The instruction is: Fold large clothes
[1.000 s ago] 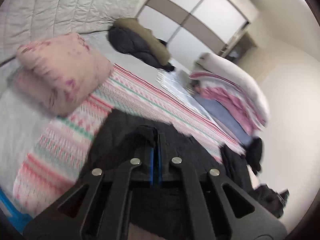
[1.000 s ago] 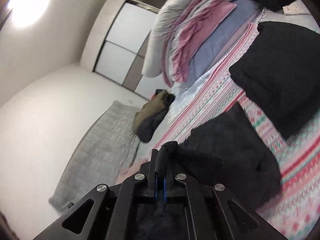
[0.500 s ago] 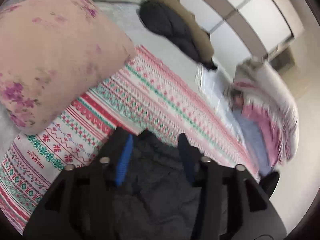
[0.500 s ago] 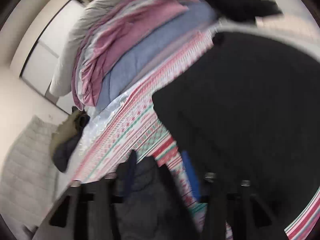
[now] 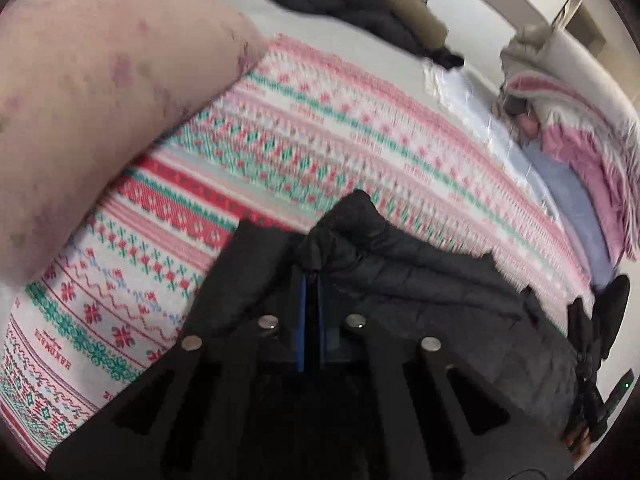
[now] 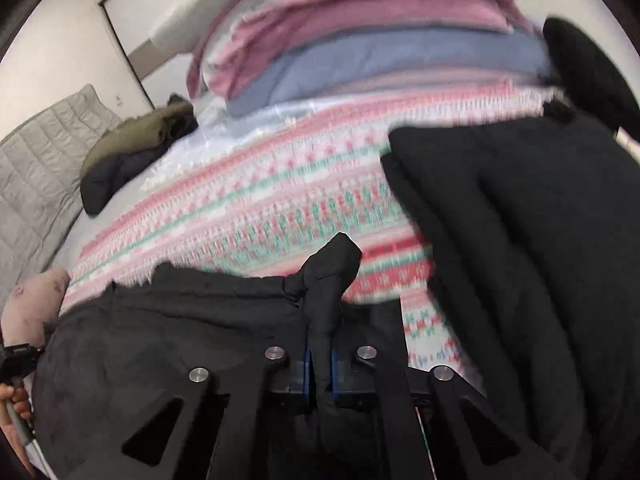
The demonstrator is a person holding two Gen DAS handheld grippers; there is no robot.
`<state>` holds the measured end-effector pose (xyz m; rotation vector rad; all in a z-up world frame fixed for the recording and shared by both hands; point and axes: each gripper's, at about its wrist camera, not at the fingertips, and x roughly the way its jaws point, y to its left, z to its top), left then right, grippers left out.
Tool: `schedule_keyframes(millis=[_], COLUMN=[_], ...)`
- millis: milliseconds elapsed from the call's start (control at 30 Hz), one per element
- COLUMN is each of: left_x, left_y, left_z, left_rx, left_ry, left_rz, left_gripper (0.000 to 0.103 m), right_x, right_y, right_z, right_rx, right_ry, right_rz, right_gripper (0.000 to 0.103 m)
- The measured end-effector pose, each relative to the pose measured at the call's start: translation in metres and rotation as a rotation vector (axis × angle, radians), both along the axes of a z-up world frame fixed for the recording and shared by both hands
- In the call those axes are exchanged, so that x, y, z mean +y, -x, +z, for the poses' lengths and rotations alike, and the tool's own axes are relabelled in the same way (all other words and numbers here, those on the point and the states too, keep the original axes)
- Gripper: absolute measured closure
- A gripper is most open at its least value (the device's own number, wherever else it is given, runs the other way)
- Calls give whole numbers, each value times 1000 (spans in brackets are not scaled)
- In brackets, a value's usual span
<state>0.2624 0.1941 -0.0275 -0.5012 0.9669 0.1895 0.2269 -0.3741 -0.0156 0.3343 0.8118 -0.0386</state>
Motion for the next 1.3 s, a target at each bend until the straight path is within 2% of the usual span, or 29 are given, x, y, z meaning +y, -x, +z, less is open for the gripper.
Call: schedule_keyframes(millis=[67,167,233,300,367,500,633,700,733,767,800,833,867,933,1033,1100,1167,1233,1300], left_x=[-3,-10,-10,-10,-14,-22,-22,-23,-23,-25,-29,-34,-40,-66,-120,-157,-191,-215,-235], left_y=[0,-11,-21,-25,-27,-26,-23,-21,-14,-5,8,18,29,59,103,134,158,167,163], left_z=[14,5,-17,-31,-29,-33,-28,-15,-1,16,34,48,61,87,102,100,89,77,66], left_rx=[-52,-27,24,38,24,33,44,53,20,-29,-75,-102,-125,-189,-239,-262,-249,-228,-195], left_ry=[-43,-133,-133,-121,-146,-212,-214,-220,-224,-235,-252,-263,-271,-293,-391,-450,-453,-434,-475], left_rz=[12,27,30,25,20,17,11,3,5,13,20,15,5,-49,-178,-232,-315,-400,-455], left_gripper=[97,98,97,97,97,95,87,67,62,55,48,44,39,35,21,16,16,16,16], right_x=[3,13,23,25,20,19,28,30,31,33,35,39,44,59,91,113,131,149,157], right_y=[-4,-17,-27,-35,-40,-43,-47,-43,-35,-25,-13,2,19,55,93,118,140,160,181], right_z=[11,13,5,-10,-25,-31,-32,-17,-2,14,30,49,66,89,99,91,75,57,37], right_rx=[-45,-53,-17,38,75,86,102,120,89,43,-5,-54,-104,-201,-176,-159,-119,-71,-35], right_ry=[1,48,106,129,125,122,162,151,118,92,76,68,65,58,118,129,112,131,146], right_rz=[-30,-60,-72,-91,-116,-125,-116,-110,-108,-106,-105,-105,-103,-66,48,124,160,205,205], right_gripper=[98,98,98,98,98,95,87,83,80,69,48,34,16,13,13,13,13,13,13])
